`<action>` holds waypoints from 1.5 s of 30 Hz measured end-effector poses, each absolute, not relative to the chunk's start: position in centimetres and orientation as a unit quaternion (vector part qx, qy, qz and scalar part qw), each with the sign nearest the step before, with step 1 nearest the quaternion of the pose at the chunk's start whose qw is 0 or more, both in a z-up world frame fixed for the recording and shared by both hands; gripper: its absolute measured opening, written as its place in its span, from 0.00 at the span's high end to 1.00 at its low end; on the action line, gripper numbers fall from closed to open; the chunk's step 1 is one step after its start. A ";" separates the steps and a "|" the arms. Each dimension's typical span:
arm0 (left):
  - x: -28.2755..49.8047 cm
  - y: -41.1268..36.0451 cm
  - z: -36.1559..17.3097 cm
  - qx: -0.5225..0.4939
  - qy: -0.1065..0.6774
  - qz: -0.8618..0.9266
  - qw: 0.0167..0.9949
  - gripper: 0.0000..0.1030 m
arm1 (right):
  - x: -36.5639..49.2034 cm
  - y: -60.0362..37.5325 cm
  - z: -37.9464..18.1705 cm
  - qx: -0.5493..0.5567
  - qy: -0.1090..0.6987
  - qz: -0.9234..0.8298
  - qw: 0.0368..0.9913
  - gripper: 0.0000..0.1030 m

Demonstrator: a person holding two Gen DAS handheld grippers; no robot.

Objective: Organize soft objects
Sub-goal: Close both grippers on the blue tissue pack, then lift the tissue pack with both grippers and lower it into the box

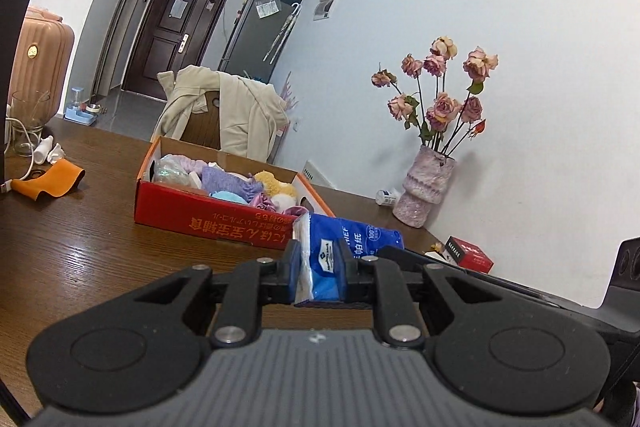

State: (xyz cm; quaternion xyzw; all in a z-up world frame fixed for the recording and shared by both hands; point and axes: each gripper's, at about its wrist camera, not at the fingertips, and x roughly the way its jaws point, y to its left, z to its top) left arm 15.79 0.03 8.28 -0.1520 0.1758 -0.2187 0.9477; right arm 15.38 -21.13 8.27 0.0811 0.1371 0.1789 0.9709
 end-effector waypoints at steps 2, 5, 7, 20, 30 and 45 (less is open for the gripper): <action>16.1 0.0 8.6 -0.153 0.173 -0.223 0.947 0.83 | 15.4 -21.1 8.5 0.078 0.134 0.175 0.972 0.83; 17.5 -0.1 9.8 -0.154 0.169 -0.234 0.945 0.83 | 15.7 -21.2 9.3 0.070 0.127 0.170 0.975 0.83; 19.3 -0.4 10.8 -0.155 0.165 -0.242 0.943 0.83 | 16.6 -21.4 10.1 0.064 0.119 0.166 0.977 0.83; 35.9 -2.3 17.7 -0.159 0.183 -0.251 0.937 0.83 | 32.3 -23.7 18.6 0.051 0.130 0.170 0.976 0.83; 51.6 -4.8 13.0 -0.164 0.316 -0.214 0.910 0.83 | 49.4 -25.4 16.7 0.080 0.276 0.160 0.944 0.83; 62.4 -5.1 -0.4 -0.163 0.439 -0.175 0.866 0.83 | 63.0 -23.3 2.7 0.058 0.421 0.114 0.898 0.83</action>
